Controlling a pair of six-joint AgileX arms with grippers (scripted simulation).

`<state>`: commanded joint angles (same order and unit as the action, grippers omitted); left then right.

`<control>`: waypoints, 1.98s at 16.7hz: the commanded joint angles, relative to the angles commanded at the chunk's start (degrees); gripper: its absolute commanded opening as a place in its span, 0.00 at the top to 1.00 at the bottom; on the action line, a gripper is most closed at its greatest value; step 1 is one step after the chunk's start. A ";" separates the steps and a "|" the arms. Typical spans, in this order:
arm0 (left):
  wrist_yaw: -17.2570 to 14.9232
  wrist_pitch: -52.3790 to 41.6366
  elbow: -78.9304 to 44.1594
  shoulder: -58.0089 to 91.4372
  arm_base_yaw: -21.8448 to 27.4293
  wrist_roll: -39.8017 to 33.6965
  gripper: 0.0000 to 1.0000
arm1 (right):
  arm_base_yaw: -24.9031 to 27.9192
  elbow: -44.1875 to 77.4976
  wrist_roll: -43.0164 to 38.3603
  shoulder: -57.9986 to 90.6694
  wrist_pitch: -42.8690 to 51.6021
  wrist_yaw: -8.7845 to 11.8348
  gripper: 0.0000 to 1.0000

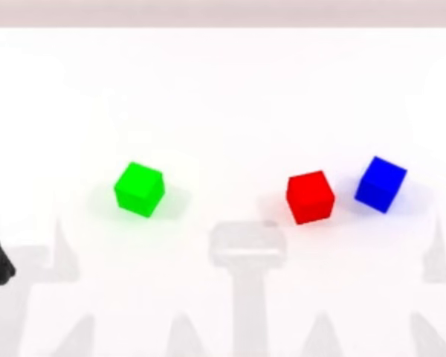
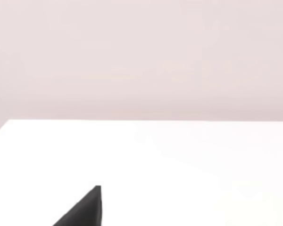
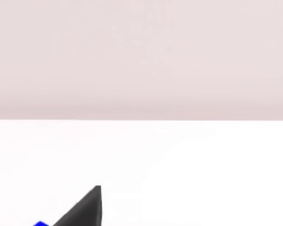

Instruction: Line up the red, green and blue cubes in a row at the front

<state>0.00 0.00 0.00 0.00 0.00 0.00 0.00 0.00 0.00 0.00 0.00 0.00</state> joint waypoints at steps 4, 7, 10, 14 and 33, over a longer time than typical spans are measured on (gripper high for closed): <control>0.00 0.00 0.00 0.00 0.00 0.00 0.00 | 0.52 1.74 -0.31 1.75 1.22 -0.04 0.00; 0.00 0.00 0.00 0.00 0.00 0.00 0.00 | 2.59 8.90 -1.44 8.95 6.04 -0.07 0.00; 0.00 0.00 0.00 0.00 0.00 0.00 0.00 | 5.89 20.92 -3.14 21.59 13.82 -0.05 0.00; 0.00 0.00 0.00 0.00 0.00 0.00 0.00 | 11.39 41.04 -5.94 45.68 27.16 0.01 0.00; 0.00 0.00 0.00 0.00 0.00 0.00 0.00 | 29.90 109.08 -15.58 127.14 71.95 -0.19 0.00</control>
<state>0.00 0.00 0.00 0.00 0.00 0.00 29.90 109.08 -15.58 127.14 71.95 -0.19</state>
